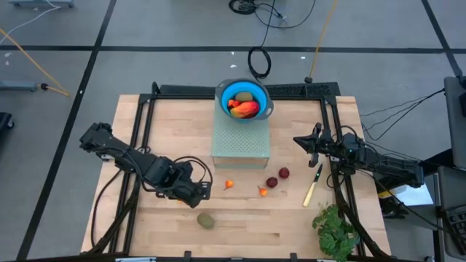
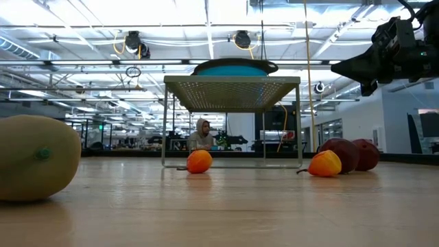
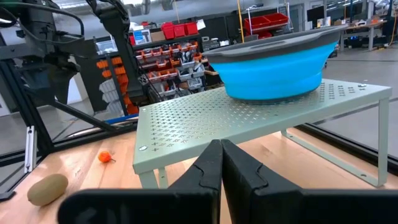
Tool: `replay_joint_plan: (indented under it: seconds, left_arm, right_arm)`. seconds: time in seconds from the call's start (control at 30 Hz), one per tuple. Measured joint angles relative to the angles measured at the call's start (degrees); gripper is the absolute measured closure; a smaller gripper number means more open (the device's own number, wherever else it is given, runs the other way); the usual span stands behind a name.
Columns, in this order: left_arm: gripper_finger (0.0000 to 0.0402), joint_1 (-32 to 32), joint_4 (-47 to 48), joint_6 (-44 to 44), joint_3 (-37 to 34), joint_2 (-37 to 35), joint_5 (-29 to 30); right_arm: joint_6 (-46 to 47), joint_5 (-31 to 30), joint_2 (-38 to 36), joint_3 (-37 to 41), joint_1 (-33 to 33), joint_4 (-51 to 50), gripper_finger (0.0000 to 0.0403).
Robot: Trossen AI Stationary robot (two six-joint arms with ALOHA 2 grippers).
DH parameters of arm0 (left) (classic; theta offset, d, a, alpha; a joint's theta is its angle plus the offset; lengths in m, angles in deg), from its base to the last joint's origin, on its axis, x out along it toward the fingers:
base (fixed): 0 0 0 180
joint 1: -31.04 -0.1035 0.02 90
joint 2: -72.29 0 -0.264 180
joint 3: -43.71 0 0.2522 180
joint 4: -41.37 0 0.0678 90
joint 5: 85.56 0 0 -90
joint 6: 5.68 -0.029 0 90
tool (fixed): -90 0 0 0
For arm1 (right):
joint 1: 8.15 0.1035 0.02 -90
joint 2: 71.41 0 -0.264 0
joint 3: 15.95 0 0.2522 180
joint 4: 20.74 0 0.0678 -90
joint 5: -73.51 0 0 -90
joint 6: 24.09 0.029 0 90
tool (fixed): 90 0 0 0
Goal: Pick & Place Fruit
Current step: Put the pear into the blue strainer bowl on the shelf
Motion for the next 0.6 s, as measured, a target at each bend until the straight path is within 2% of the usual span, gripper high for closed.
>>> replay_joint_plan:
  seconds: [0.4, 0.6]
  left_arm:
    - [0.0183, 4.03, -1.12, 10.66, -0.07, -0.01, 1.52]
    - [0.0183, 5.58, 0.56, 12.06, -5.6, -0.07, -0.45]
  right_arm:
    - [0.0, 0.0, 0.0, 0.02, -0.01, -0.02, 0.0403]
    - [0.02, 0.0, 0.0, 0.02, -0.02, 0.0, 0.0403]
